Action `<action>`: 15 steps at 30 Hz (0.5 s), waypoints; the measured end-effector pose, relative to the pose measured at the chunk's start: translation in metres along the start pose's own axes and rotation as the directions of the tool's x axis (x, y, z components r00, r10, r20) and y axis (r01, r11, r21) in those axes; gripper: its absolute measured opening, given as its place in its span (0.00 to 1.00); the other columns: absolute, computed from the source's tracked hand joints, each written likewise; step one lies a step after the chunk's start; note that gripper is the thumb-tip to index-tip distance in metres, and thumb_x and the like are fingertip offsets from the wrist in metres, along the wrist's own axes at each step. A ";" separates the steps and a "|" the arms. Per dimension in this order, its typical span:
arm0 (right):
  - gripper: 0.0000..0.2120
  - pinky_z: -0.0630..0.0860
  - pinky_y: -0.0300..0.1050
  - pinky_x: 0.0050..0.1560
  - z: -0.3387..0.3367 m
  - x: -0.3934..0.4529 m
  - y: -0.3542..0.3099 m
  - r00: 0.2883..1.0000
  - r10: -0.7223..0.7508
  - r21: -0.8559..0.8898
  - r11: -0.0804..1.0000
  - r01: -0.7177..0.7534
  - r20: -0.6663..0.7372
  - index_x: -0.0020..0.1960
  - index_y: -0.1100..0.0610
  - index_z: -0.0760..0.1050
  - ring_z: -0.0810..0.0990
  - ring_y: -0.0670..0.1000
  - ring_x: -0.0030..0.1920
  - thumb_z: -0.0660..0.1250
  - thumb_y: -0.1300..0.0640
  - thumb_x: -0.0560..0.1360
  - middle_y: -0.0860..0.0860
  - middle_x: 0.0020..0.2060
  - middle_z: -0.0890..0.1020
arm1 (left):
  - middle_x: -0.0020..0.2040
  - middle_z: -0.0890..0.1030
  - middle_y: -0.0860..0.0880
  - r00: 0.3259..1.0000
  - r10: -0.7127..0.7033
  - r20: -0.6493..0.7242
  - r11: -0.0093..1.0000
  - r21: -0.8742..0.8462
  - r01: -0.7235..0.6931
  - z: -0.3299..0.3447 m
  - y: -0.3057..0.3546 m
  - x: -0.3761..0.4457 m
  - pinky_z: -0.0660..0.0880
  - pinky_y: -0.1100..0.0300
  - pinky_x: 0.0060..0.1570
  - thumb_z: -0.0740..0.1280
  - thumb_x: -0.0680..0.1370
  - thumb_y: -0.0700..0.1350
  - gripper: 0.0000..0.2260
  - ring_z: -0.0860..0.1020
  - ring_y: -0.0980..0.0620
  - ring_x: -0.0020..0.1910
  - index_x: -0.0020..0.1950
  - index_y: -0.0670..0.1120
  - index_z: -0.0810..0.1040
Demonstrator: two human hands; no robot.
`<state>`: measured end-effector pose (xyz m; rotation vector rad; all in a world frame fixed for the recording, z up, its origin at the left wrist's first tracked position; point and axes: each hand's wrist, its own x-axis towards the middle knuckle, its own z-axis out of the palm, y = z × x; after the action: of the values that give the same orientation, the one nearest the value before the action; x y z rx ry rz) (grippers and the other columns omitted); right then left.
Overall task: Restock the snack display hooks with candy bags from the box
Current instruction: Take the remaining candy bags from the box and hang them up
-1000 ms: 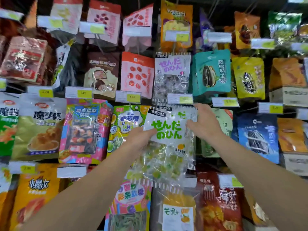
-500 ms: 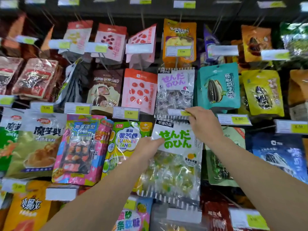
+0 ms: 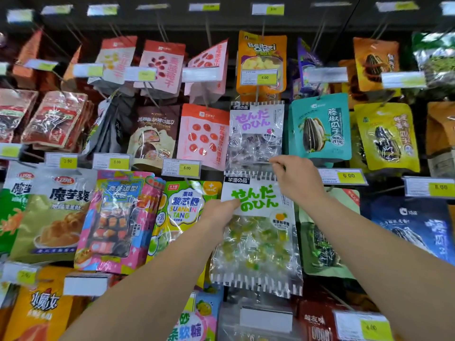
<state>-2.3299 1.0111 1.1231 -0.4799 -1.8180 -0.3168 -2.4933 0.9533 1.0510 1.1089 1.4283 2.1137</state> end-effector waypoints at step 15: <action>0.13 0.78 0.52 0.53 -0.001 -0.004 0.000 1.000 -0.013 0.000 1.000 0.013 0.026 0.63 0.52 0.79 0.80 0.56 0.53 0.62 0.55 0.81 0.51 0.57 0.83 | 0.47 0.84 0.43 0.998 -0.061 0.002 0.991 0.123 0.061 -0.001 -0.014 0.004 0.81 0.46 0.50 0.74 0.62 0.52 0.22 0.83 0.41 0.47 0.52 0.43 0.79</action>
<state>-2.3281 1.0104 1.1199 -0.4743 -1.8472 -0.3207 -2.4980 0.9610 1.0400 1.1001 1.5882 2.0022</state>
